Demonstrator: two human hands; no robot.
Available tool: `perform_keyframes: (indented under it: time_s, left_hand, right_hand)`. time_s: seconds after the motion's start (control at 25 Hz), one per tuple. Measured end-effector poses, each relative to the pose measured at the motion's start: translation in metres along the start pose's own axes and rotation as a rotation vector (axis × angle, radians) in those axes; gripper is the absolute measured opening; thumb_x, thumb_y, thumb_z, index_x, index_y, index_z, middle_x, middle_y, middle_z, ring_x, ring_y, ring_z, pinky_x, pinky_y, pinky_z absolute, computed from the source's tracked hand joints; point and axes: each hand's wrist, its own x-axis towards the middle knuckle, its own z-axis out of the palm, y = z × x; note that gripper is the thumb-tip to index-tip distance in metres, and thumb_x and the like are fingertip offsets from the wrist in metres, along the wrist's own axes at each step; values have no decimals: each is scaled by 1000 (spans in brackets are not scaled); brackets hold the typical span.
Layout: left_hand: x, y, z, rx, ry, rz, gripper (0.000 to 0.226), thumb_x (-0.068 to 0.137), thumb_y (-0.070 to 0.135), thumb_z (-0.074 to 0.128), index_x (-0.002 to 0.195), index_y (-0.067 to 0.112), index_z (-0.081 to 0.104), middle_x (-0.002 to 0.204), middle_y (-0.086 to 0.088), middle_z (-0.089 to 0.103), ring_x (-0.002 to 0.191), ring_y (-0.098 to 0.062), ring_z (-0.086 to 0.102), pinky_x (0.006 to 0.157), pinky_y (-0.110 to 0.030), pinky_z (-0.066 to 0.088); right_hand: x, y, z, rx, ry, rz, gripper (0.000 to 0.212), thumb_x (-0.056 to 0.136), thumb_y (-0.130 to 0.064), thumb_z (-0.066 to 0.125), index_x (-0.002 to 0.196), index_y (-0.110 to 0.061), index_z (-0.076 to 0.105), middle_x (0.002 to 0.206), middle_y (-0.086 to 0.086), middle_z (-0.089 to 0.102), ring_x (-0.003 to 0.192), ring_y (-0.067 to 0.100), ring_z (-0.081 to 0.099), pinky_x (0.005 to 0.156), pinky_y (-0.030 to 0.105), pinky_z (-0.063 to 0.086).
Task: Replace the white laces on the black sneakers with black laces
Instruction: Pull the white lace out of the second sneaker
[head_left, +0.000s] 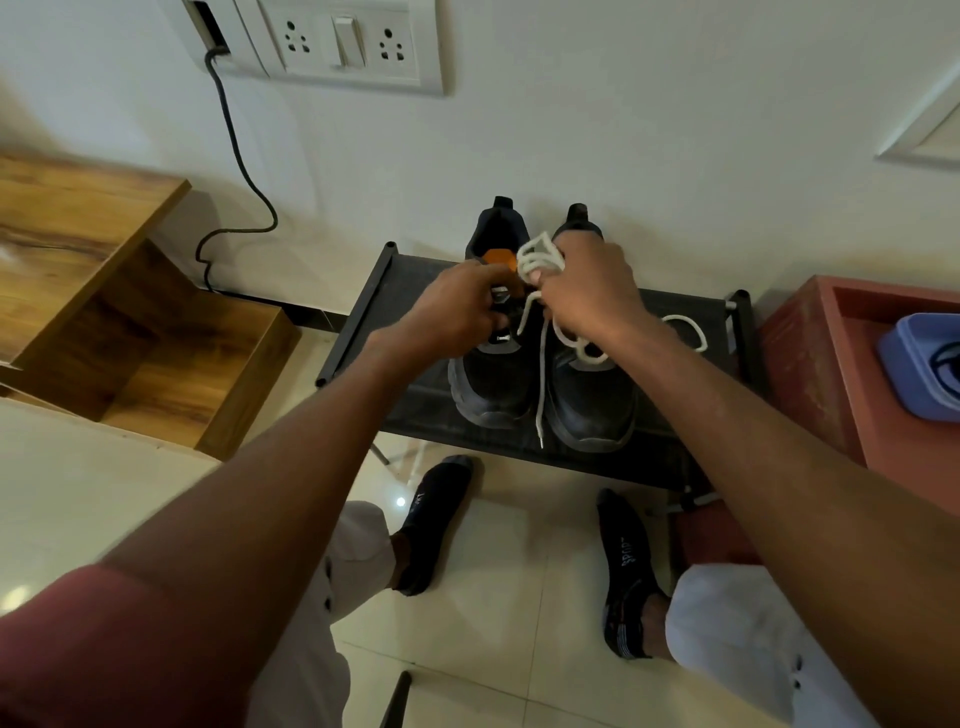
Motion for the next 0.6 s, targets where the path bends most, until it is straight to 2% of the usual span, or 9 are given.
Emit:
perform_keyframes:
  time_s: [0.08, 0.12, 0.2, 0.24, 0.32, 0.44, 0.52, 0.6]
  left_hand:
    - [0, -3, 7, 46, -8, 15, 63, 85, 20, 82, 141, 26, 54, 115, 2, 50, 103, -18, 52, 86, -35, 44]
    - [2, -3, 9, 25, 9, 22, 67, 82, 18, 83, 140, 23, 48, 114, 1, 49, 102, -22, 54, 83, -36, 45]
    - [5, -6, 8, -13, 31, -13, 60, 82, 14, 80, 129, 15, 42, 111, -4, 52, 99, -28, 58, 73, -38, 47]
    - [7, -7, 7, 21, 3, -43, 53, 84, 16, 79, 125, 15, 45, 113, -5, 50, 99, -29, 57, 73, -37, 45]
    - [8, -9, 6, 135, -95, -65, 40, 85, 28, 82, 117, 19, 59, 118, -3, 42, 101, -26, 50, 78, -35, 41]
    - [7, -9, 3, 172, -162, -44, 37, 82, 35, 86, 112, 19, 70, 121, -3, 39, 106, -21, 44, 83, -34, 39]
    - [6, -10, 0, 156, -155, -17, 34, 82, 32, 87, 111, 20, 73, 120, -2, 40, 109, -20, 42, 85, -33, 39]
    - [6, -12, 0, 145, -148, -9, 28, 81, 30, 87, 105, 21, 76, 117, 0, 40, 109, -19, 43, 85, -31, 38]
  right_hand:
    - [-8, 1, 11, -40, -164, -27, 24, 102, -38, 66, 96, -15, 63, 81, -2, 63, 72, 14, 62, 59, 27, 40]
    - [-10, 1, 18, -23, -224, -21, 35, 101, -47, 63, 89, -15, 62, 75, -2, 62, 67, 13, 60, 58, 27, 39]
    - [-9, 4, 28, 11, -267, 12, 52, 99, -62, 58, 75, -16, 59, 64, 0, 58, 58, 15, 57, 60, 31, 42]
    - [-7, 5, 28, 3, -277, 17, 54, 98, -63, 59, 70, -17, 56, 61, -1, 55, 57, 15, 55, 60, 31, 40]
    - [-5, 9, 27, -53, -305, 29, 48, 95, -54, 70, 68, -19, 51, 62, -1, 52, 57, 14, 52, 56, 28, 35]
    - [-3, 16, 28, -101, -284, 57, 40, 91, -34, 81, 71, -16, 51, 68, 1, 52, 60, 16, 51, 52, 28, 34]
    - [-2, 18, 31, -138, -276, 40, 30, 94, -27, 76, 77, -15, 54, 75, 3, 57, 67, 19, 61, 56, 33, 46]
    - [-1, 17, 33, -103, -267, 78, 10, 98, -17, 66, 94, -10, 59, 87, 8, 67, 75, 26, 72, 71, 43, 61]
